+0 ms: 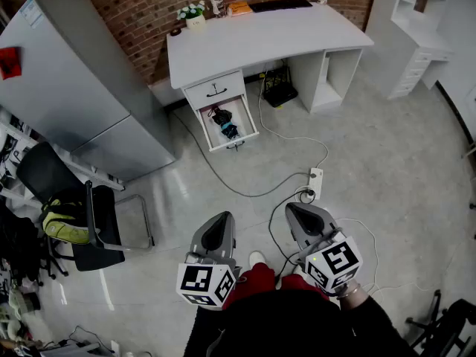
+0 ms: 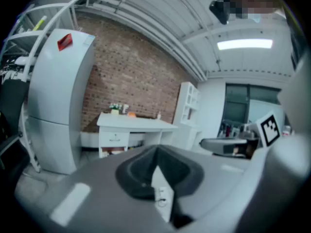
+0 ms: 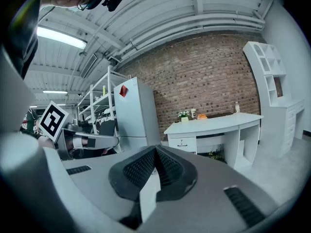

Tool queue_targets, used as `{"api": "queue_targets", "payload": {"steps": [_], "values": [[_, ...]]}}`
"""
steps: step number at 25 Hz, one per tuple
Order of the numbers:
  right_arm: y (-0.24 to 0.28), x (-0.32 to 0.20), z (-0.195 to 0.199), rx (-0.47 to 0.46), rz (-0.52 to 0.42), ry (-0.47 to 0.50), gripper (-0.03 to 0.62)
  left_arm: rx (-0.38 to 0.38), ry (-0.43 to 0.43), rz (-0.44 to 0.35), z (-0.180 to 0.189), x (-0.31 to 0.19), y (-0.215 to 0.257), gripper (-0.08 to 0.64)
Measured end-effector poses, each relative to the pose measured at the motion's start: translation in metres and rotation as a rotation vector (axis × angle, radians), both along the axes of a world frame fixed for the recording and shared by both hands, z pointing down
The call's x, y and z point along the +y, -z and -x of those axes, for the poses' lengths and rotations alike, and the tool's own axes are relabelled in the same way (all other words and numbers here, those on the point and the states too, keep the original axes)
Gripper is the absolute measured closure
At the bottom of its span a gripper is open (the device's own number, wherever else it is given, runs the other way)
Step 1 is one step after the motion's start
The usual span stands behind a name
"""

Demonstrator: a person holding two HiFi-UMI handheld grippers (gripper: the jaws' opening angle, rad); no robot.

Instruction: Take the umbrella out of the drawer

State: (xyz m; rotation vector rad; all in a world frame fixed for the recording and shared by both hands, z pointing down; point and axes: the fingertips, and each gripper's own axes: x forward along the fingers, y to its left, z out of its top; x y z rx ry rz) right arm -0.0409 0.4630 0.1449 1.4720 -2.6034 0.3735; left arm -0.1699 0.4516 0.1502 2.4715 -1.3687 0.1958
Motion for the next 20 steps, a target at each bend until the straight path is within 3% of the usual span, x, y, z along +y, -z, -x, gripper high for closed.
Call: {"api": "queue_targets", "payload": {"steps": [7,13,20], "values": [[0.001,-0.018,0.017,-0.087,0.011,-0.029,0.595,0.006,-0.013,-0.016,0.032,-0.010,0.004,0.557],[-0.005,-0.037,0.018,-0.058,0.049,-0.108,0.594,0.026,-0.039,-0.022,0.055,-0.021,0.003,0.557],[-0.009,-0.058,0.008,-0.024,0.077,-0.144,0.595,0.062,0.016,-0.018,0.074,-0.034,-0.003,0.557]]}}
